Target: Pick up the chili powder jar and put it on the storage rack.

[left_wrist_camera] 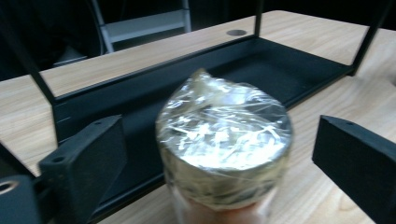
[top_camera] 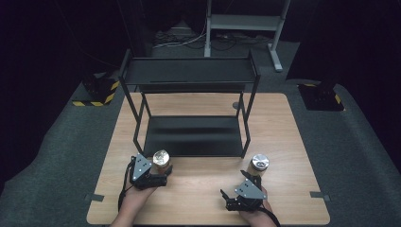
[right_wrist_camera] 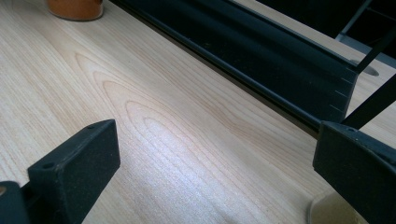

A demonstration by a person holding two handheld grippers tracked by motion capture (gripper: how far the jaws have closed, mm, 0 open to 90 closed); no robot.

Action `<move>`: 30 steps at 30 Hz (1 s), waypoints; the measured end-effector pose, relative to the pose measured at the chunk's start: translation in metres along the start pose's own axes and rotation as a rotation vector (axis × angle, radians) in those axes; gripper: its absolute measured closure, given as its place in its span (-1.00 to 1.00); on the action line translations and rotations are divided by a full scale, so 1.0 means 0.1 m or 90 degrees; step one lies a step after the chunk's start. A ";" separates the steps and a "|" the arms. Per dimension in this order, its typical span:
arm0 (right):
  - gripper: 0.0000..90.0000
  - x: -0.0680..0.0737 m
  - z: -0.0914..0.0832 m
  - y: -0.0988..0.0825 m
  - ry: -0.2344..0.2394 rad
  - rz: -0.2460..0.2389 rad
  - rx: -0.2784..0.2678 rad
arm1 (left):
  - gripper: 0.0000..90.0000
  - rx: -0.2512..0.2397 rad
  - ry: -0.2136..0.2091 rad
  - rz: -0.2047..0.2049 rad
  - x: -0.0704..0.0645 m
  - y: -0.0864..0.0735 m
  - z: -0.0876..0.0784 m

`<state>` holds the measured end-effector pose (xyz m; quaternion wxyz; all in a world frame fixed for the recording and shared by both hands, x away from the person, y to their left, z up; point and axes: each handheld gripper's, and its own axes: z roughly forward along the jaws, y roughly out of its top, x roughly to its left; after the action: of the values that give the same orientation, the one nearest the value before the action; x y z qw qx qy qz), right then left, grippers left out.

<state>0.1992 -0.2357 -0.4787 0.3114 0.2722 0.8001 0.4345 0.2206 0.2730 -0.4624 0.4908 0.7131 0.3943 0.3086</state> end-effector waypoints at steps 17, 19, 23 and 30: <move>-1.00 -0.01 0.00 0.00 0.001 0.007 0.001 | -0.25 -0.033 -0.020 -0.002 0.04 -0.10 0.03; -1.00 -0.01 0.00 0.00 0.002 0.006 0.001 | -0.23 -0.035 -0.022 -0.008 0.05 -0.11 0.03; -1.00 -0.01 0.00 0.00 0.002 0.006 0.001 | -0.23 -0.032 -0.023 -0.009 0.06 -0.10 0.03; -1.00 -0.01 0.00 0.00 0.003 0.006 0.000 | -0.23 -0.038 -0.028 -0.014 0.07 -0.04 -0.01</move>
<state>0.2000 -0.2365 -0.4785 0.3079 0.2748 0.7994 0.4366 0.2223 0.2808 -0.4653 0.5240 0.7003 0.3817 0.2988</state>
